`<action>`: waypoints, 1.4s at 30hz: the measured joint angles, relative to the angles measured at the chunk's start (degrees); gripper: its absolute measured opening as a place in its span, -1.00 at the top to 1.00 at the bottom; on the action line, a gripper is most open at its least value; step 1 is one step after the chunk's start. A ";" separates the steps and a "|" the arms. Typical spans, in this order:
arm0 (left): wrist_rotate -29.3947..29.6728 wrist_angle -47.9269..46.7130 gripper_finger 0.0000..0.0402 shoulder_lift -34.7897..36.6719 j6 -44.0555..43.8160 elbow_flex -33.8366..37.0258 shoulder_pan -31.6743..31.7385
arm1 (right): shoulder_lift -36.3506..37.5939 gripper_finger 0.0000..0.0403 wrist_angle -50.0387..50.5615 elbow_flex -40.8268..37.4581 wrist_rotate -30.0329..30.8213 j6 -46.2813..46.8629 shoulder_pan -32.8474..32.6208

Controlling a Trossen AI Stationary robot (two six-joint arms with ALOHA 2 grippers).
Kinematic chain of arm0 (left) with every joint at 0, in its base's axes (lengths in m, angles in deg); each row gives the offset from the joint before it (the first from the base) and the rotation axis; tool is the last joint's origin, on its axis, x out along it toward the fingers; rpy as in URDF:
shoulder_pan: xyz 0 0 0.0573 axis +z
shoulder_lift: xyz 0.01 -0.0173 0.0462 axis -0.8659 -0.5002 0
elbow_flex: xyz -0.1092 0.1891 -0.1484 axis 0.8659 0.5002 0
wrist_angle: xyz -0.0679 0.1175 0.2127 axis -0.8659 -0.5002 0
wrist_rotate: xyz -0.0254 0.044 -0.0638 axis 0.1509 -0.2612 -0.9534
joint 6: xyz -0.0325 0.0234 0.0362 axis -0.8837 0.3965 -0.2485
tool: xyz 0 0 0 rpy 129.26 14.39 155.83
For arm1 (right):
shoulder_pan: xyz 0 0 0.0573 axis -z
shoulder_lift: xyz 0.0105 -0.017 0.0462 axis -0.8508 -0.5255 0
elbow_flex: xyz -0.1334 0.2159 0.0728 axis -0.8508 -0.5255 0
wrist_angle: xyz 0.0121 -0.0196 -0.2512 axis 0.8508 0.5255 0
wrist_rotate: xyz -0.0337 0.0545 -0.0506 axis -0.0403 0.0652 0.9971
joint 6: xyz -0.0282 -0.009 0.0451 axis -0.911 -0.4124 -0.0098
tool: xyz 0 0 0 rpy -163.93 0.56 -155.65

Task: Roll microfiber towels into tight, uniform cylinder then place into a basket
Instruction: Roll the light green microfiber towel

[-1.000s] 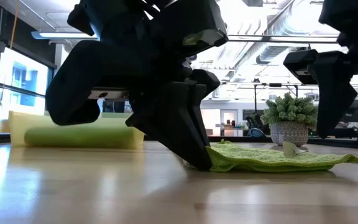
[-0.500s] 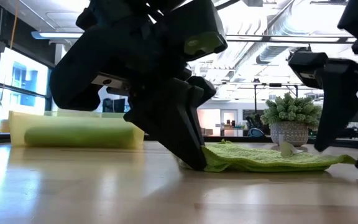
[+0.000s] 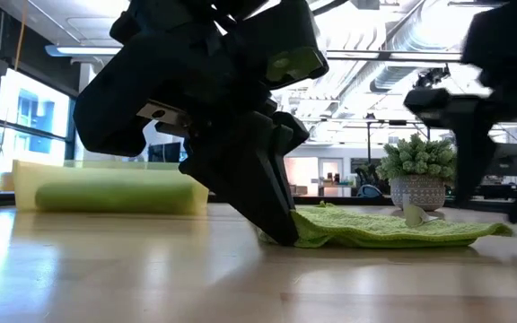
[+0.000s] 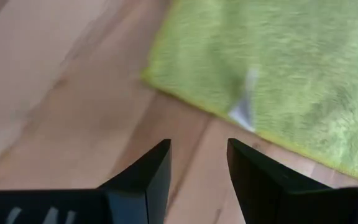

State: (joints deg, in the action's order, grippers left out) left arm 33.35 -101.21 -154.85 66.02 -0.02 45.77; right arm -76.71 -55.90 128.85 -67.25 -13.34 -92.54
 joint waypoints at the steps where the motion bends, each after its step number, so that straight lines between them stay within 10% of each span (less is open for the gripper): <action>1: -0.01 0.03 1.00 0.00 -0.01 0.01 0.00 | 1.58 0.26 -3.35 -2.48 -1.04 0.07 1.06; 11: 2.72 0.98 1.00 0.00 -3.39 0.09 1.30 | 11.83 0.26 -41.24 -19.77 -0.89 -0.98 1.22; 42: 4.04 4.50 1.00 -0.22 -5.46 0.15 2.45 | 0.20 0.26 -40.99 -19.99 5.52 -16.93 0.48</action>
State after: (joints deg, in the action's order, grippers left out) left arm 37.38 -96.71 -155.06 60.56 0.13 48.22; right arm -76.52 -96.89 108.86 -61.74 -30.27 -92.06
